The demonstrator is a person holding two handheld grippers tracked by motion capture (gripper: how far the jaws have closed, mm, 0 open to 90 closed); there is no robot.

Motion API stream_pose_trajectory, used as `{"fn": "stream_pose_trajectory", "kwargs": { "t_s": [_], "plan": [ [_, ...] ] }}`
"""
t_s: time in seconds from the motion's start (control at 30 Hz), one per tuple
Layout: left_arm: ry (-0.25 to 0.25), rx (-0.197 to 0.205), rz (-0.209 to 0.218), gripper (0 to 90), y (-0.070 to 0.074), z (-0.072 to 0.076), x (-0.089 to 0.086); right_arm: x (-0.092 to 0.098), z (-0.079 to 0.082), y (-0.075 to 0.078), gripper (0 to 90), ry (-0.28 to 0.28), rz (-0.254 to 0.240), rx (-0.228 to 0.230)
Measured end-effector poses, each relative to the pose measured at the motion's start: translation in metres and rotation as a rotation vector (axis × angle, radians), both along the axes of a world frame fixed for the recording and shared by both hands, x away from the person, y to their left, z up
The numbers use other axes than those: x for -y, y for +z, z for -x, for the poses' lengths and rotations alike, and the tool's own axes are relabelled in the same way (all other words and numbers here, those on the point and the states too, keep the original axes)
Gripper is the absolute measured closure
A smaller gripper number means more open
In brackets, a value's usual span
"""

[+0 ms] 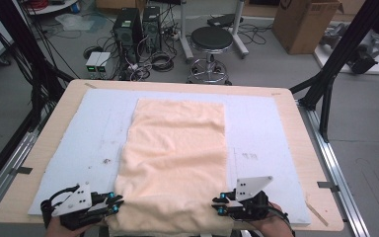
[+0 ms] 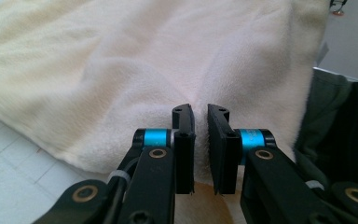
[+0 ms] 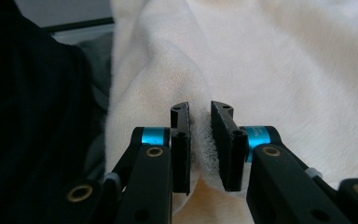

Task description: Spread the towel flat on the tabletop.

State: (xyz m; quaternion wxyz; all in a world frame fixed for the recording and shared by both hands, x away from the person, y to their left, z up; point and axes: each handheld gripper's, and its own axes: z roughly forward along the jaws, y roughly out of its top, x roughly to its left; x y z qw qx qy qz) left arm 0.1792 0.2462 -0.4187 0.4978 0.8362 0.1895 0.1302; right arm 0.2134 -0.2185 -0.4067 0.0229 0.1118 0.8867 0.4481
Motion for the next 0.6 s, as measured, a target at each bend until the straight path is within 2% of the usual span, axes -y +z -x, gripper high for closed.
{"fn": "stream_pose_trajectory", "kwargs": {
  "t_s": [0.07, 0.13, 0.23, 0.3, 0.33, 0.4, 0.47, 0.5, 0.6],
  "plan": [
    [-0.011, -0.006, 0.004, 80.7, 0.001, 0.009, -0.001, -0.001, 0.007, 0.002, 77.6, 0.019, 0.002, -0.004],
    [-0.029, -0.02, 0.006, 78.7, 0.001, 0.018, -0.003, -0.002, 0.013, 0.002, 73.2, 0.056, 0.004, -0.038],
    [-0.044, -0.034, 0.027, 68.8, 0.002, 0.025, -0.005, -0.002, 0.019, 0.001, 66.3, 0.092, -0.017, -0.054],
    [-0.037, -0.026, 0.038, 58.6, 0.004, 0.025, -0.005, 0.0, 0.019, 0.002, 61.9, 0.077, -0.047, -0.052],
    [-0.037, -0.022, 0.037, 57.2, 0.005, 0.023, -0.004, 0.001, 0.017, 0.003, 60.8, 0.062, -0.059, -0.053],
    [-0.019, -0.028, 0.038, 54.3, 0.003, 0.015, 0.0, 0.001, 0.011, 0.001, 57.7, 0.008, -0.039, -0.03],
    [-0.011, -0.039, 0.02, 52.4, -0.001, 0.005, 0.006, -0.002, 0.004, -0.005, 53.4, -0.022, 0.013, -0.025],
    [-0.021, -0.045, 0.001, 50.5, -0.004, 0.0, 0.009, -0.003, 0.001, -0.009, 52.4, -0.021, 0.022, -0.042],
    [-0.052, -0.086, -0.072, 47.8, -0.016, -0.007, 0.017, -0.005, -0.001, -0.02, 46.2, 0.031, 0.042, -0.063]
  ]
}}
